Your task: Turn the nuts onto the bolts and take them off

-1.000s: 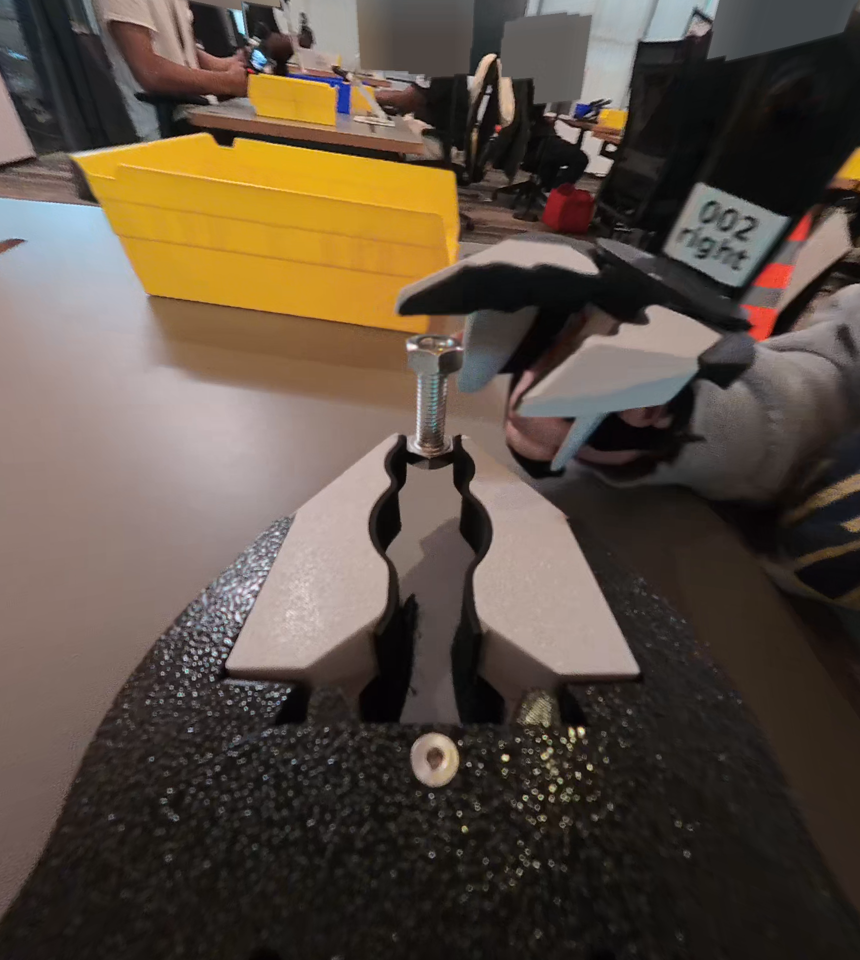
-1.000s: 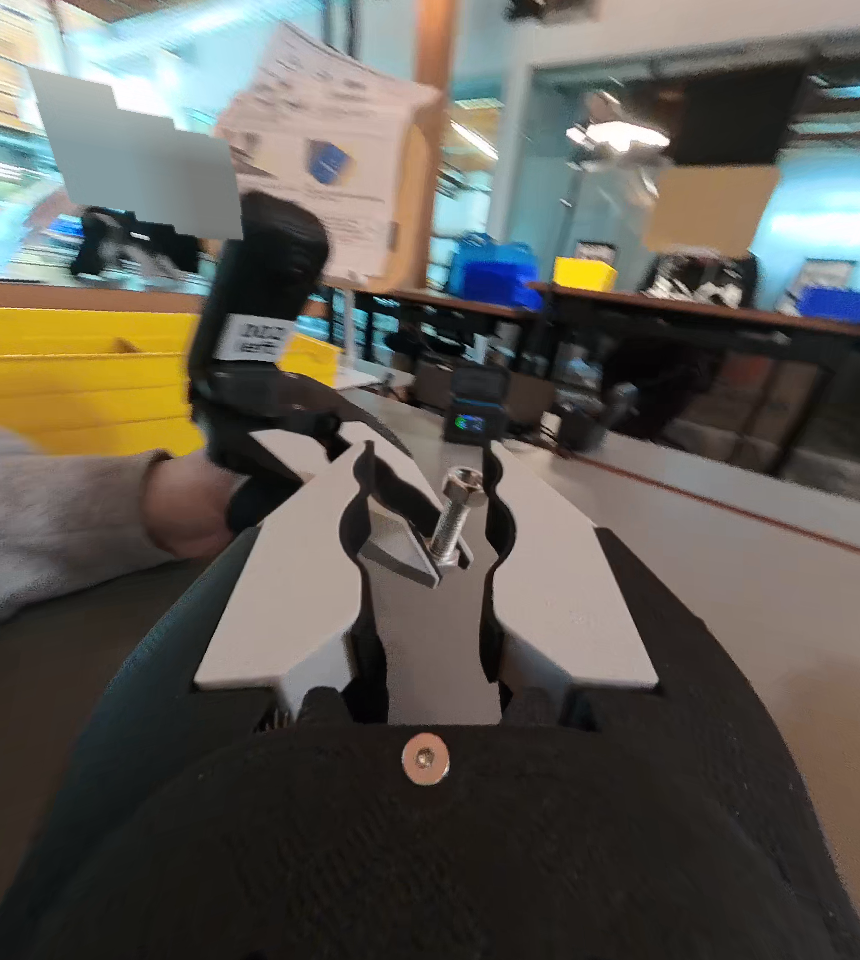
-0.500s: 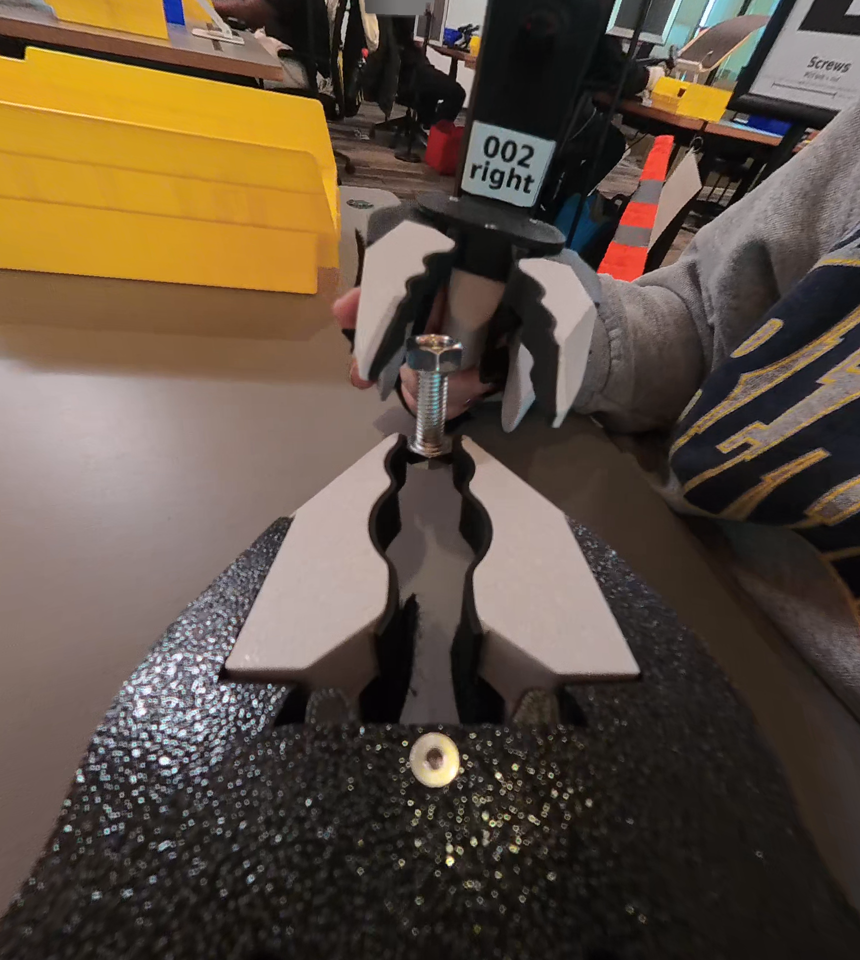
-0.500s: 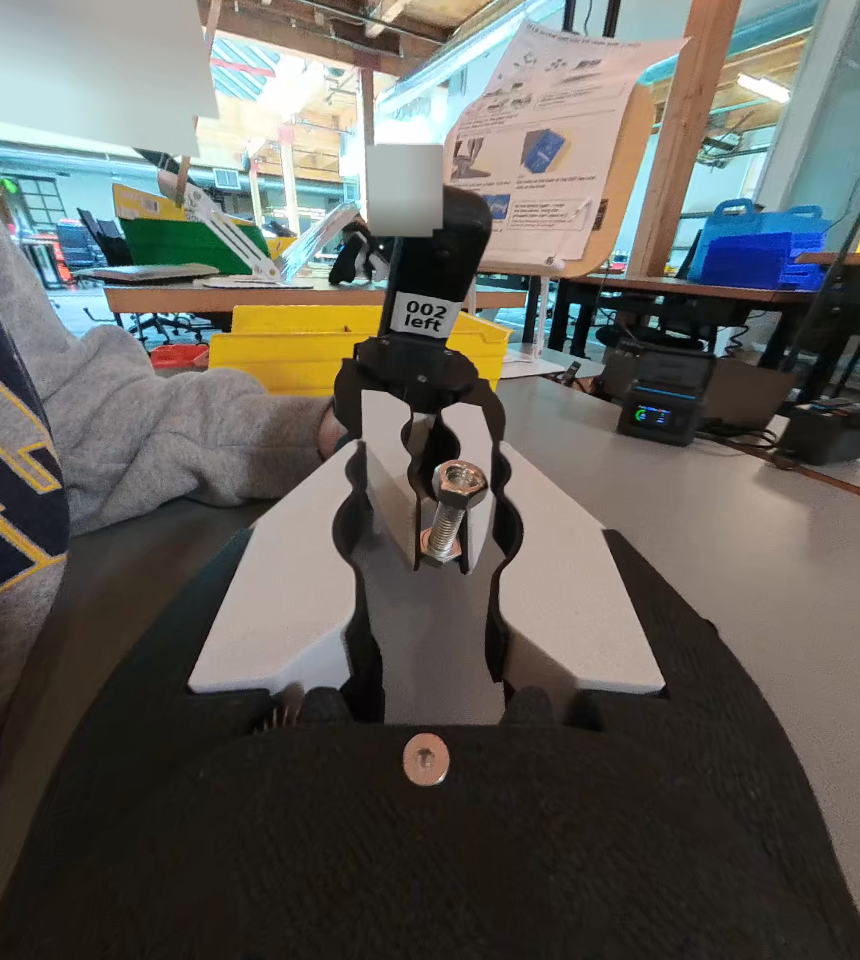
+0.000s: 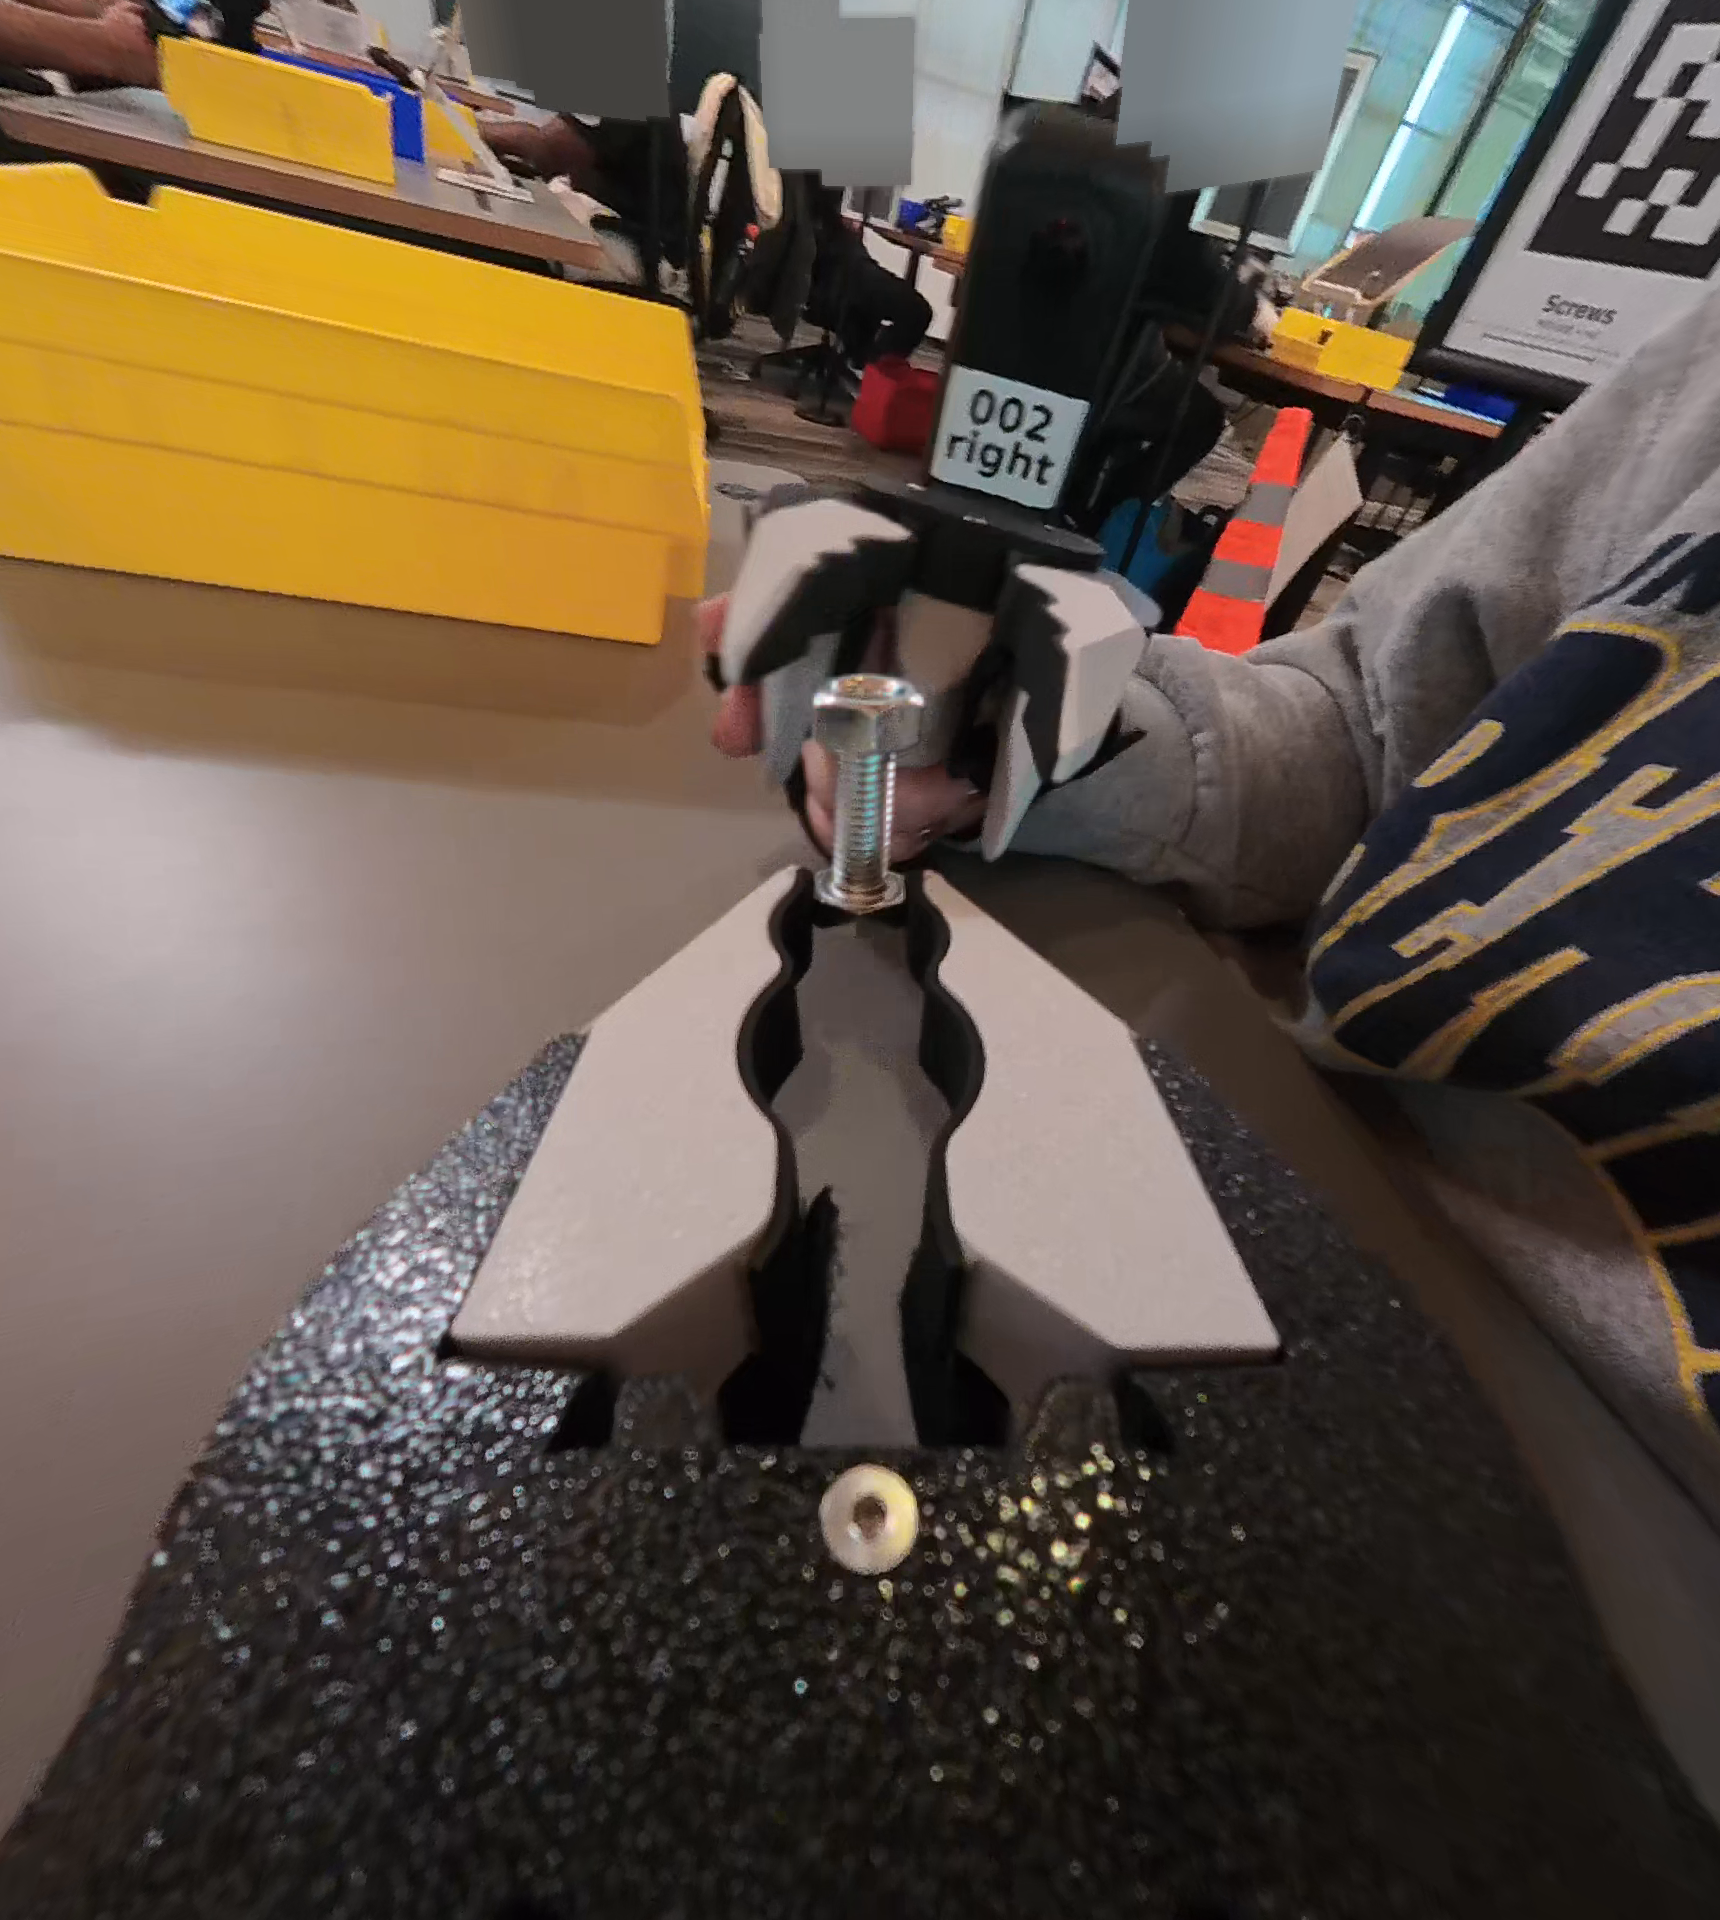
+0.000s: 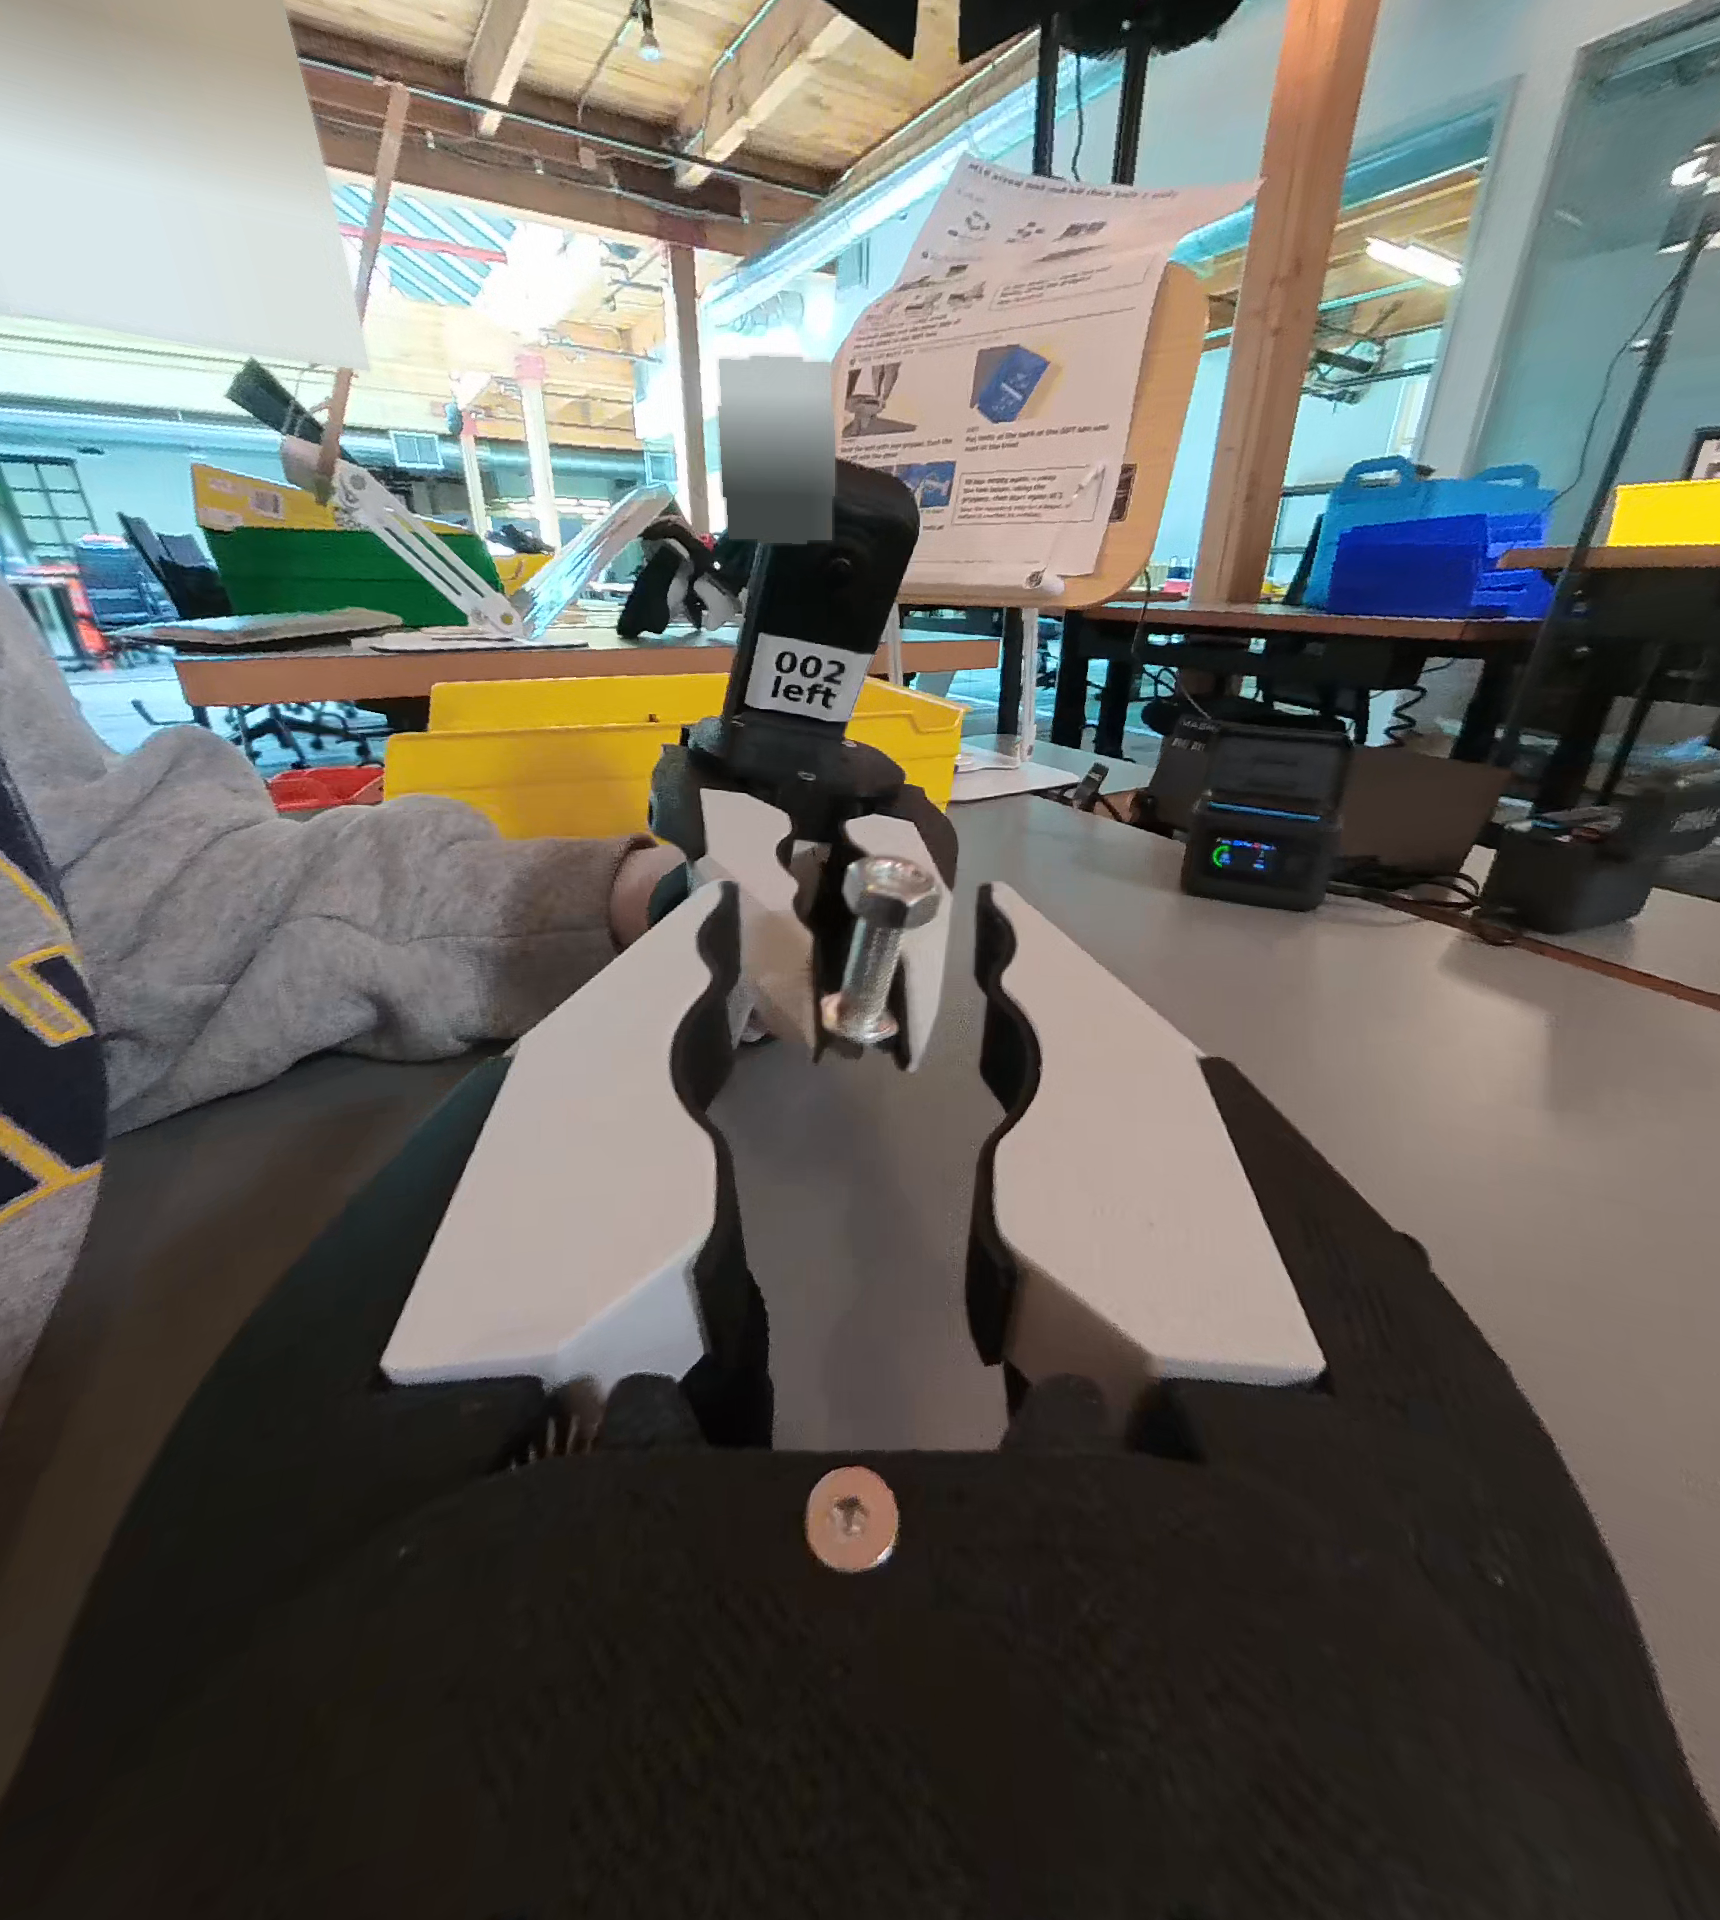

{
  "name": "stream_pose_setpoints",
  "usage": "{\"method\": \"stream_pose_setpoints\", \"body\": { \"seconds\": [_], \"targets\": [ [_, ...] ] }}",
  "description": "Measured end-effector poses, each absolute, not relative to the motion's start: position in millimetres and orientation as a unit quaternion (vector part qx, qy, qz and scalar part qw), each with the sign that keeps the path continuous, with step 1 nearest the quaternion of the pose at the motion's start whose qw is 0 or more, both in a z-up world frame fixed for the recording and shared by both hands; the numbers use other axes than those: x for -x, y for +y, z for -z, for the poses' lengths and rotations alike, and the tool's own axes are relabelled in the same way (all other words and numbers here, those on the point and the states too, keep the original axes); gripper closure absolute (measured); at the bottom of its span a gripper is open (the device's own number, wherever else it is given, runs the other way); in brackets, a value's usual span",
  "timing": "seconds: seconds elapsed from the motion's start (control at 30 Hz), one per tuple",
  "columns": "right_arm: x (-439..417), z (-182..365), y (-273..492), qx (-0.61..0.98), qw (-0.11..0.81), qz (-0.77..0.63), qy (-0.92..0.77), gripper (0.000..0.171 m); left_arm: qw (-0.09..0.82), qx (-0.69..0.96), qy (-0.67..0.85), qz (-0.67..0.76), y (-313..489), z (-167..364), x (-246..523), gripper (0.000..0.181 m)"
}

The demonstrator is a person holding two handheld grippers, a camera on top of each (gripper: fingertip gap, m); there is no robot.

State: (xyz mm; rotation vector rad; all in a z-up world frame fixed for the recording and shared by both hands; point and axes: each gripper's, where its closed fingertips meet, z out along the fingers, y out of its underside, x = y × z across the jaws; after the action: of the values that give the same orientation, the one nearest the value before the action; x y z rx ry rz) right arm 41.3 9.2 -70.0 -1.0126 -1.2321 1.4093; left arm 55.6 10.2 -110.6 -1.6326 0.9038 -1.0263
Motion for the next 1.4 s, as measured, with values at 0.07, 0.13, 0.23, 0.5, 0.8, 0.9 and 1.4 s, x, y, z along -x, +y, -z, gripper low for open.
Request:
{"method": "stream_pose_setpoints", "body": {
  "seconds": [0.07,0.13,0.23,0.5,0.8,0.9,1.4],
  "targets": [
    [-35.1,71.2,3.6,0.413,0.475,-0.583,-0.514,0.121,0.471,0.664,0.390,0.431,3.7,112.5,-65.6,0.166],
    [-29.7,73.3,-6.8,0.403,0.457,-0.593,-0.527,0.120,0.462,0.663,0.401,0.432,0.6,114.6,-72.1,0.165],
    [-26.7,75.4,-17.0,0.390,0.450,-0.591,-0.545,0.122,0.470,0.665,0.391,0.430,3.9,113.2,-68.9,0.166],
    [-37.1,72.4,3.2,0.413,0.454,-0.602,-0.511,0.131,0.489,0.678,0.373,0.402,13.5,113.9,-54.0,0.166],
    [-33.0,64.2,-2.4,0.393,0.480,-0.605,-0.499,0.129,0.514,0.635,0.364,0.447,7.5,93.9,-58.7,0.166],
    [-35.1,63.9,0.6,0.398,0.483,-0.605,-0.492,0.129,0.538,0.615,0.349,0.458,7.5,81.8,-55.4,0.166],
    [-41.2,37.3,0.6,0.372,0.469,-0.683,-0.419,0.124,0.577,0.573,0.302,0.498,8.6,57.6,-41.6,0.166]
  ]
}}
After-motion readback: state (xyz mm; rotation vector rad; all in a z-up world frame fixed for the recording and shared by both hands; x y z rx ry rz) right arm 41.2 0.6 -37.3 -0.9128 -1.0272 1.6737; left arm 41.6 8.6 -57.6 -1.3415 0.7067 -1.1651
